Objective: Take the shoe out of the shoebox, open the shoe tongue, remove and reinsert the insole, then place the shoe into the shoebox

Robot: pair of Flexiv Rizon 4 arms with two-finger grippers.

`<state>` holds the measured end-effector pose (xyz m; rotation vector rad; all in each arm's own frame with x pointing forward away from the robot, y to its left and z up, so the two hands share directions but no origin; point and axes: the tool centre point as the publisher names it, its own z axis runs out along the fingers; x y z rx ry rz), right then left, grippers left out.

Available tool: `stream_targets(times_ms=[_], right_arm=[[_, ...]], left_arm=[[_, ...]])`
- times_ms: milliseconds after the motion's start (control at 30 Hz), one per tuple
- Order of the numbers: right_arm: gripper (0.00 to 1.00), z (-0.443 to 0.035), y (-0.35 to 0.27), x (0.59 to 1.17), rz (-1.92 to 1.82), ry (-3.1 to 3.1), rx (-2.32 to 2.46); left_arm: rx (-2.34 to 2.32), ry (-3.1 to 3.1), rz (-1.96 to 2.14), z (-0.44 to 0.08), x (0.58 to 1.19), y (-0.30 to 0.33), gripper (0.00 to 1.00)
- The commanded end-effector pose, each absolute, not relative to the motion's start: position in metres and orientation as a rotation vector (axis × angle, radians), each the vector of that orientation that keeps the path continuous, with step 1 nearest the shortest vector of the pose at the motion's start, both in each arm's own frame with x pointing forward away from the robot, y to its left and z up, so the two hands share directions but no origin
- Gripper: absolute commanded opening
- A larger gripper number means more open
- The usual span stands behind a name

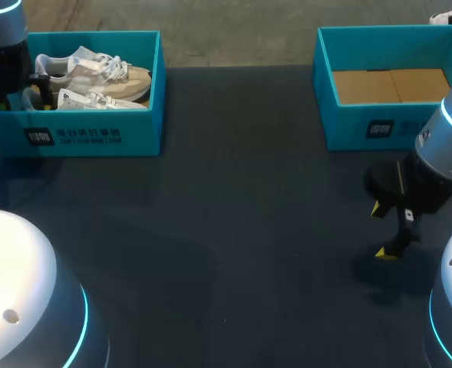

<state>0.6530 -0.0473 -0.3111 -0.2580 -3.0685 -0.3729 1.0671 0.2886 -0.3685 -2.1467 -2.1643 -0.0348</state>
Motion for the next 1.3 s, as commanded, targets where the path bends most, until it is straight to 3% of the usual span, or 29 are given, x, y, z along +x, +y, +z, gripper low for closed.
stream_targets(times_ms=[33,433,567,667,833,1300], right_arm=[[1.00,-0.312,-0.048,0.652,-0.373,-3.071,-0.257],[1.00,-0.312,-0.048,0.652,-0.373,-3.071,-0.257],[1.00,-0.312,-0.048,0.652,-0.373,-3.071,-0.257],[1.00,-0.312,-0.048,0.652,-0.373,-3.071,-0.257],[1.00,-0.312,-0.048,0.652,-0.373,-3.071,-0.257],[1.00,-0.312,-0.048,0.652,-0.373,-3.071,-0.257]], left_arm=[[-2.136,-2.171,-0.027,-0.376,1.071,0.290,1.00],[-2.124,-2.170,-0.014,-0.385,1.066,0.291,1.00],[-2.117,-2.172,-0.008,-0.386,1.065,0.290,0.92],[-2.115,-2.173,-0.005,-0.386,1.065,0.290,0.76],[-2.113,-2.172,-0.010,-0.386,1.065,0.291,0.00],[-2.124,-2.148,-0.043,-0.383,1.064,0.294,0.00]])
